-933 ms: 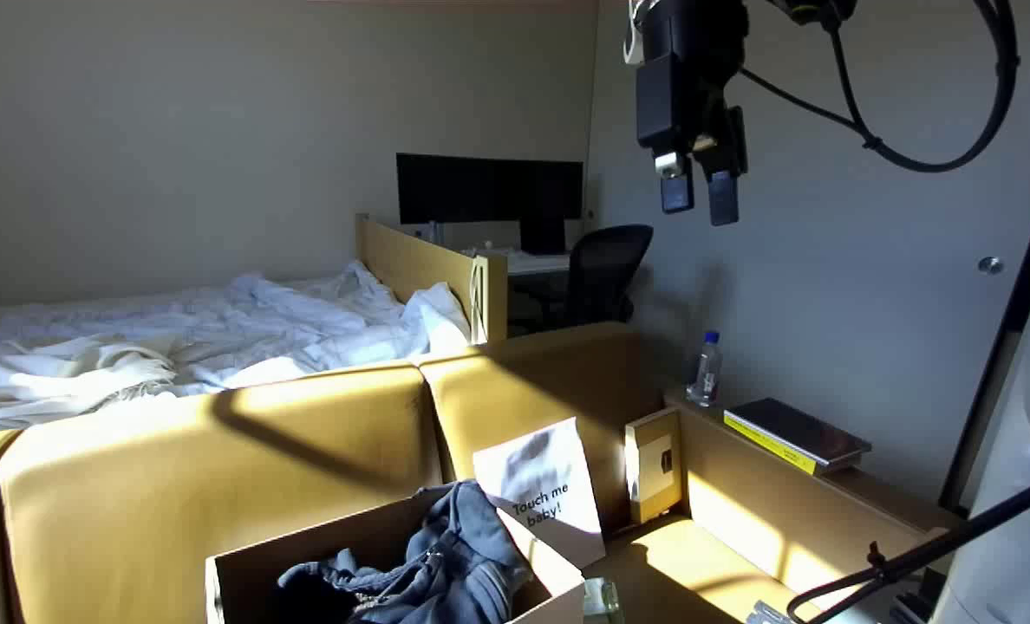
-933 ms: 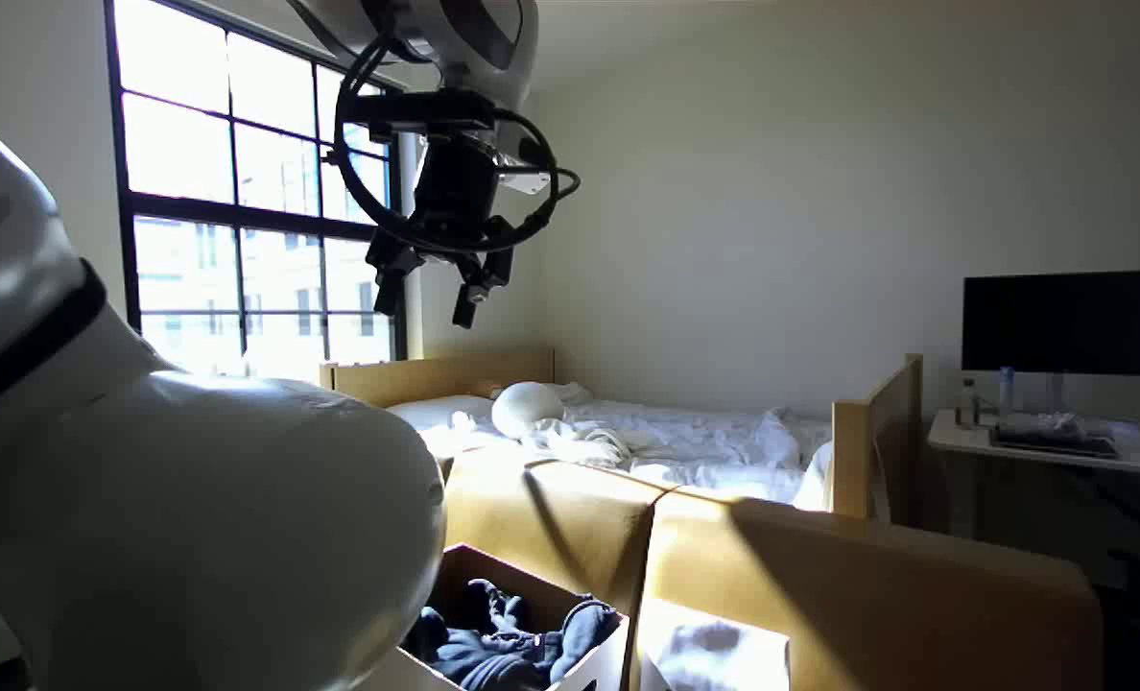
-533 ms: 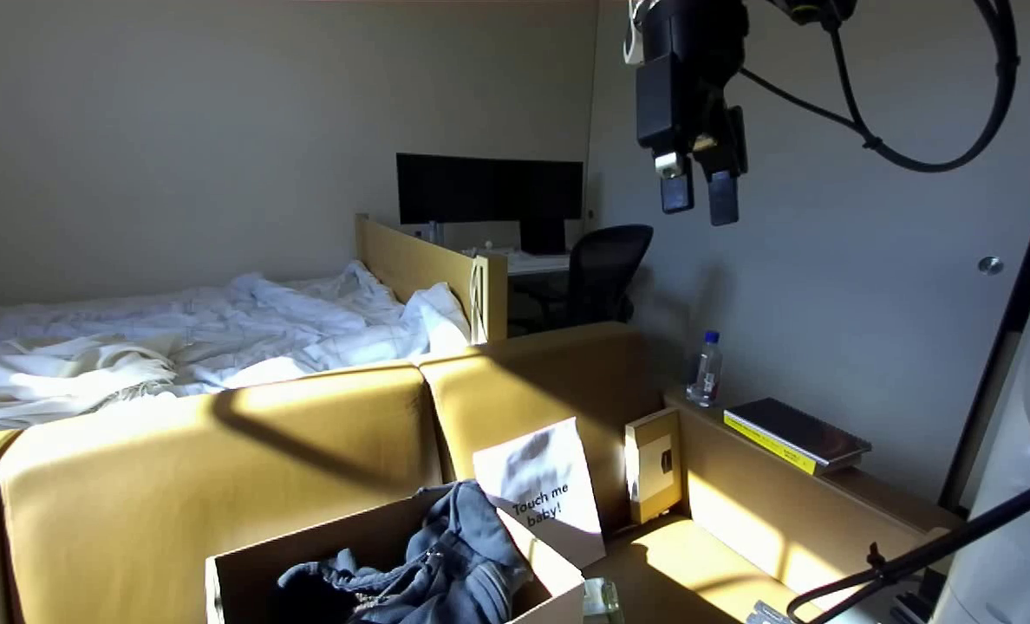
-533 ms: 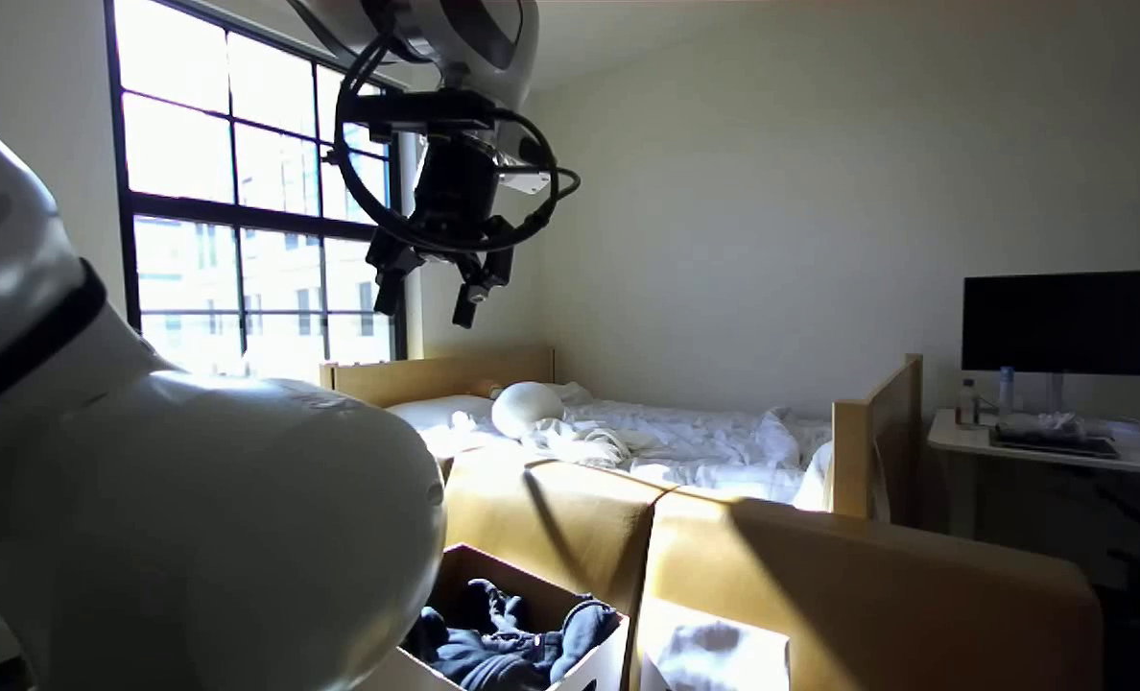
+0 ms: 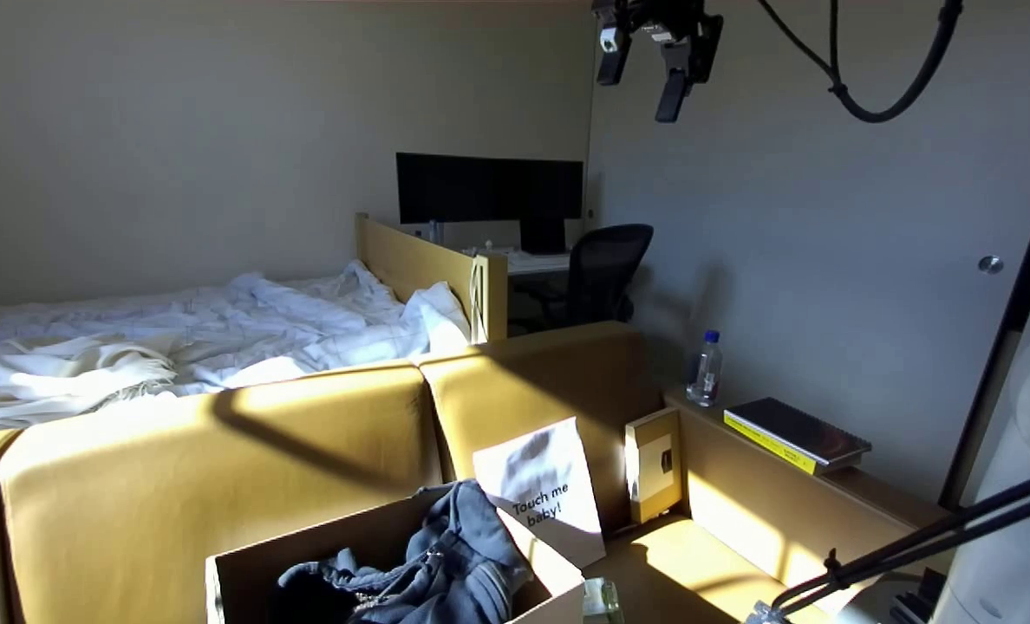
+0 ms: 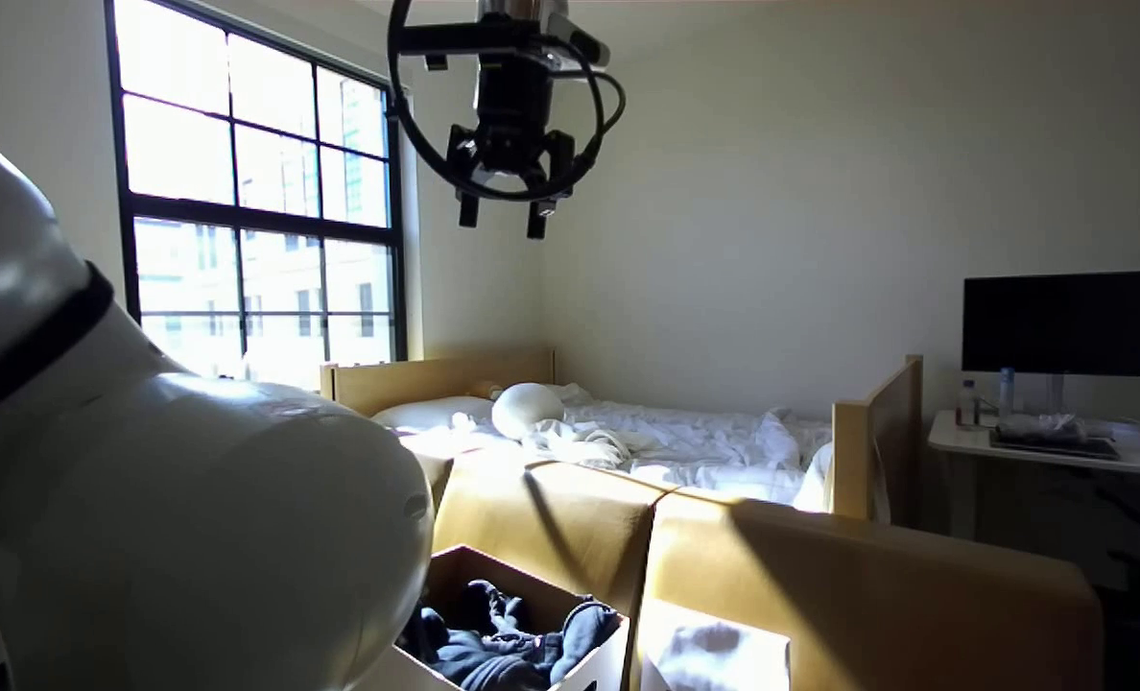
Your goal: Put the bottle and the white paper bag in the box, respectively
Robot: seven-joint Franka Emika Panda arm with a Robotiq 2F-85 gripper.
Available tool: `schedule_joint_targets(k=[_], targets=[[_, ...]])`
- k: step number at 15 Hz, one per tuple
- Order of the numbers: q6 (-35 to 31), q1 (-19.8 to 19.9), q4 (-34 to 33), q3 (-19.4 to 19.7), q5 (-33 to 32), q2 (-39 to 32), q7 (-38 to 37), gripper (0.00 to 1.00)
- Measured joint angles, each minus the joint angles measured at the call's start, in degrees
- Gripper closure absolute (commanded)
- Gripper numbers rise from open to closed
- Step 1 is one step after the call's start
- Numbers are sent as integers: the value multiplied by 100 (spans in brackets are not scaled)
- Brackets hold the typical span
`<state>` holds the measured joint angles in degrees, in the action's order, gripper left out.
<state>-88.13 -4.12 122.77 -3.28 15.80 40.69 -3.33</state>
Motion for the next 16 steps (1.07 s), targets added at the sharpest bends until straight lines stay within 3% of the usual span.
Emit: schedule_joint_targets(k=[5,12,16], targets=[[-675,477,-1333,867,27,-833,-10,0],[-2494,1070,-2358,2082,471,-2494,-10,0],[-2531,1149,-2390,2055,488,-2622,39,0]])
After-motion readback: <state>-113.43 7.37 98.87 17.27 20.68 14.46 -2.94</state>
